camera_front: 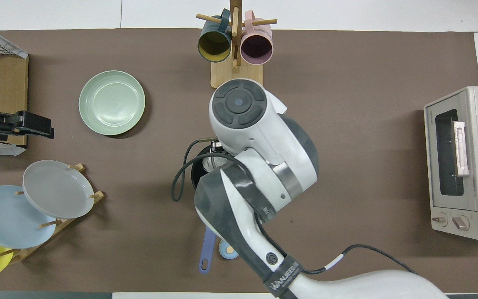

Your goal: Transfer vermicelli from pot to plate

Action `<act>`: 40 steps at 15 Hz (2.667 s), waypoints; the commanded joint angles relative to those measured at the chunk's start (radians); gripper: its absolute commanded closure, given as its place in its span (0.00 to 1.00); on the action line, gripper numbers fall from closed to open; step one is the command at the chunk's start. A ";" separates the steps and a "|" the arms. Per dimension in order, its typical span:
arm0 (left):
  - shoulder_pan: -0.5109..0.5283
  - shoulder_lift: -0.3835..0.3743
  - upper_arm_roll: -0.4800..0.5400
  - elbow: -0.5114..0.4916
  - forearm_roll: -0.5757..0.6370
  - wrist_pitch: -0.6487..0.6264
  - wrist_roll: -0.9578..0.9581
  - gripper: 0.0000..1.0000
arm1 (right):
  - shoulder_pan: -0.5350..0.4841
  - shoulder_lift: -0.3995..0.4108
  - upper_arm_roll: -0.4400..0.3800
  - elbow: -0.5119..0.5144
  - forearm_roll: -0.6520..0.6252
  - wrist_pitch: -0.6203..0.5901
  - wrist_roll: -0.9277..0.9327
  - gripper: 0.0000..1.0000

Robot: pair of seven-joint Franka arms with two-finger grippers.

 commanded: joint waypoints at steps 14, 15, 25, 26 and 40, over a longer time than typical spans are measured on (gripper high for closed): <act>-0.637 0.255 0.002 -0.402 -0.016 0.722 -0.659 0.00 | -0.400 -0.043 0.002 -0.165 -0.022 0.119 -0.618 0.43; -0.639 0.277 0.002 -0.402 -0.016 0.744 -0.660 0.00 | -0.406 -0.043 0.002 -0.197 -0.022 0.165 -0.622 0.43; -0.631 0.280 0.010 -0.335 -0.011 0.674 -0.606 1.00 | -0.440 0.043 0.002 -0.277 -0.051 0.422 -0.708 0.43; -0.617 0.268 0.011 -0.308 -0.010 0.629 -0.595 1.00 | -0.440 0.046 0.002 -0.286 -0.051 0.434 -0.708 0.43; -0.059 0.240 0.015 -0.014 -0.108 0.273 -0.022 1.00 | -0.440 0.031 0.002 -0.340 -0.048 0.468 -0.704 0.00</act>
